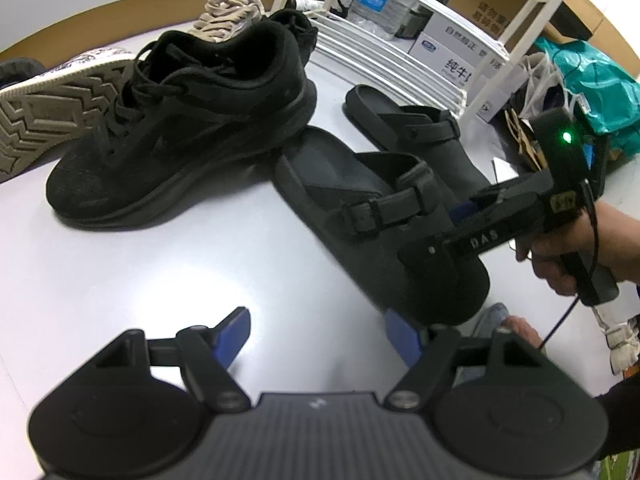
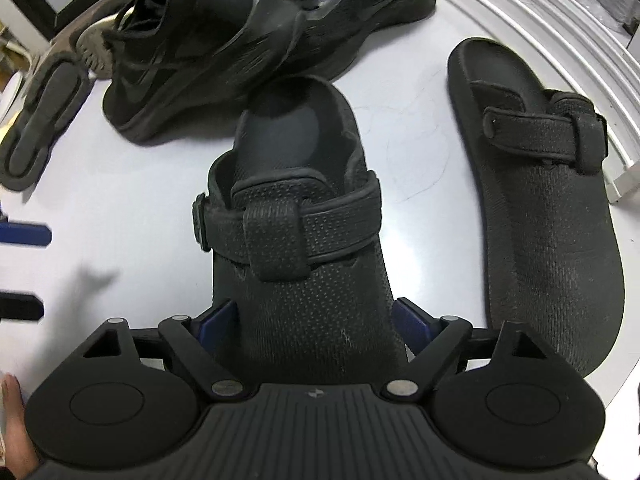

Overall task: Organize scattered shoes
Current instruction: 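Push the second black clog with the right gripper against the first clog, then grasp a black lace-up sneaker by its collar with the left gripper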

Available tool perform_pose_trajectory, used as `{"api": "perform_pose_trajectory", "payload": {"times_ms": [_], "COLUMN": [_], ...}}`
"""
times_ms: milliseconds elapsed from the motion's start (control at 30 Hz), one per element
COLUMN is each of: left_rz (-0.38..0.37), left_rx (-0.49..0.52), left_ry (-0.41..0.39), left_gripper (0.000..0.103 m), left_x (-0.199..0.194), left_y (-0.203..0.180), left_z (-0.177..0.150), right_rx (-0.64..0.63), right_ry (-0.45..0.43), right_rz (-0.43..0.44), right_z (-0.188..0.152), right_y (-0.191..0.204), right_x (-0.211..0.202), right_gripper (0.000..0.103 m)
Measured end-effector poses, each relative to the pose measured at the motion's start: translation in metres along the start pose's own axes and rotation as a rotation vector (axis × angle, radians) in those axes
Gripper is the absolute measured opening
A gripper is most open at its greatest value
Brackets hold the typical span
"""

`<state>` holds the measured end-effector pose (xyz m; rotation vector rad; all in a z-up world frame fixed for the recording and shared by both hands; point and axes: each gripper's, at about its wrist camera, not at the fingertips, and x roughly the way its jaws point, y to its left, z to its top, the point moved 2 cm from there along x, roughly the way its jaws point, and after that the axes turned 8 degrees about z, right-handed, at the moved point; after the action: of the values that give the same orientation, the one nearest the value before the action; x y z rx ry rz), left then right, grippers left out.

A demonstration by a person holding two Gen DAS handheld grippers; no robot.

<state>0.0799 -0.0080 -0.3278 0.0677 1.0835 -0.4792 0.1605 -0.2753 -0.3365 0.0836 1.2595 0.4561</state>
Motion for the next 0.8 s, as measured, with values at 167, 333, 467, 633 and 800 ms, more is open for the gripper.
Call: {"api": "perform_pose_trajectory", "payload": {"times_ms": [167,333,467,633,800], "left_rz": [0.002,0.004,0.005,0.005,0.014], "left_rx": [-0.001,-0.003,-0.005,-0.005,0.008], "left_ry": [0.002,0.004,0.004,0.002,-0.004], "left_gripper": [0.077,0.077,0.077,0.077,0.077], "left_x": [0.0,0.0,-0.001,-0.001,0.001], "left_y": [0.001,0.002,0.004,0.005,0.005], "left_z": [-0.001,-0.003,-0.003,-0.002,0.004], "right_rx": [-0.018,-0.001,0.03,-0.003,-0.04], "right_ry": [-0.049,-0.078,-0.077,-0.027,-0.01], "right_rz": [-0.035,-0.076,-0.106,-0.091,-0.066], "right_z": [0.013,0.02,0.019,0.015,0.016], "right_y": [-0.007,-0.016,-0.034,-0.041,-0.042], "right_x": [-0.002,-0.005,-0.011,-0.016,-0.017], "right_gripper": [0.083,0.082,0.082,0.082,0.085]}}
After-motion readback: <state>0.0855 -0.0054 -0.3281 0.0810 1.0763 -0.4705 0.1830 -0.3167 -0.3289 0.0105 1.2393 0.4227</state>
